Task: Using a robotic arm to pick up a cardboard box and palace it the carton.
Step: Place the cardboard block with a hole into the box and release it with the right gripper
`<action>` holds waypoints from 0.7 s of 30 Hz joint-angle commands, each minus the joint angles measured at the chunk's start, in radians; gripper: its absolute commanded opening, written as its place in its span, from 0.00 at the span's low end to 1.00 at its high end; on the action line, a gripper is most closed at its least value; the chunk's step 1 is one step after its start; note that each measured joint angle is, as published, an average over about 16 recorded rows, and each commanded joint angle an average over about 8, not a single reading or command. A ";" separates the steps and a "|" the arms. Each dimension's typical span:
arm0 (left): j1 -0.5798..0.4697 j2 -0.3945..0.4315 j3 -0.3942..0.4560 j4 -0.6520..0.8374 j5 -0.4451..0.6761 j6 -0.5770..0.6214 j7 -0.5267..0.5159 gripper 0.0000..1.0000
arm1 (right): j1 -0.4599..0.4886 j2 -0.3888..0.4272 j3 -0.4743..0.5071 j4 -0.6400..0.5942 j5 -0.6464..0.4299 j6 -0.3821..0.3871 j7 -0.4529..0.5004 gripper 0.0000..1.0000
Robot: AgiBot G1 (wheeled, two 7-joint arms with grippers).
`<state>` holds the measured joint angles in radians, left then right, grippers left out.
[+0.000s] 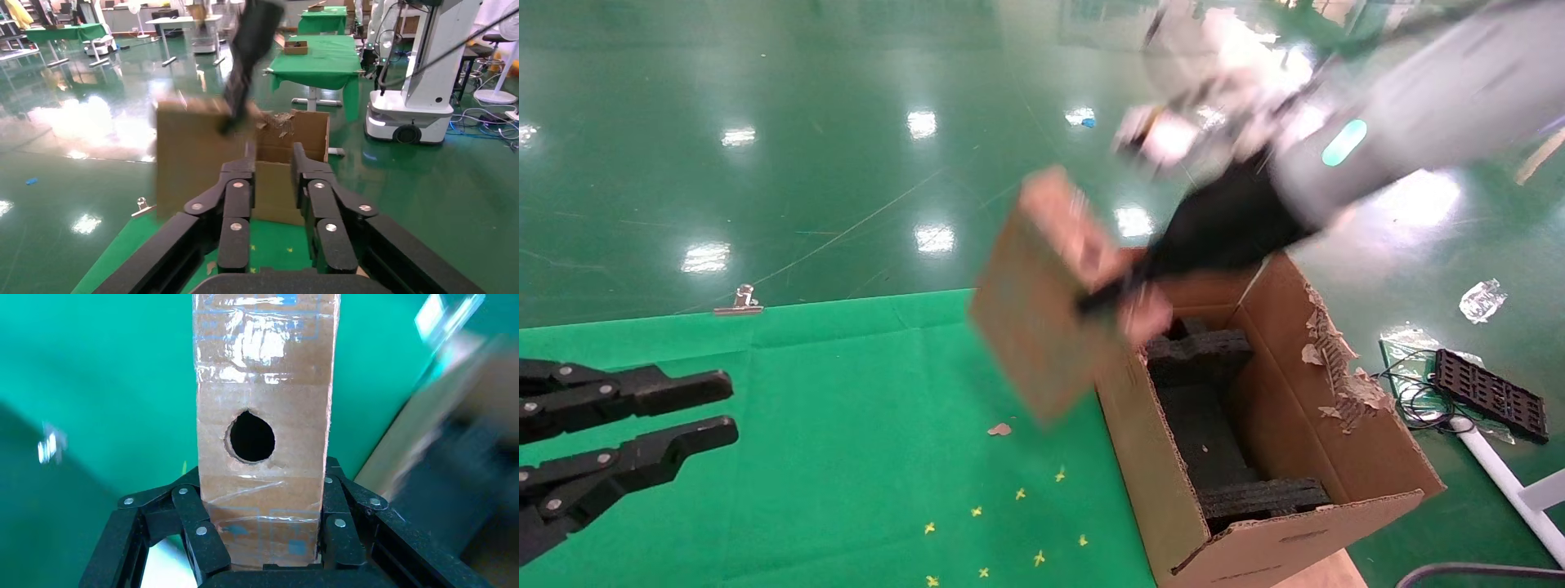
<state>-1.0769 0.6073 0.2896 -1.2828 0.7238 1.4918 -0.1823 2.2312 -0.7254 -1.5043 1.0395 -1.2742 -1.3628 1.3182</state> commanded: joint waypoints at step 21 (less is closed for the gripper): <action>0.000 -0.001 0.001 0.000 -0.001 -0.001 0.001 1.00 | 0.054 0.133 -0.063 -0.288 -0.208 -0.061 -0.086 0.00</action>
<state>-1.0772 0.6067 0.2910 -1.2828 0.7228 1.4912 -0.1816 2.2876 -0.5977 -1.5648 0.7518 -1.4799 -1.4216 1.2291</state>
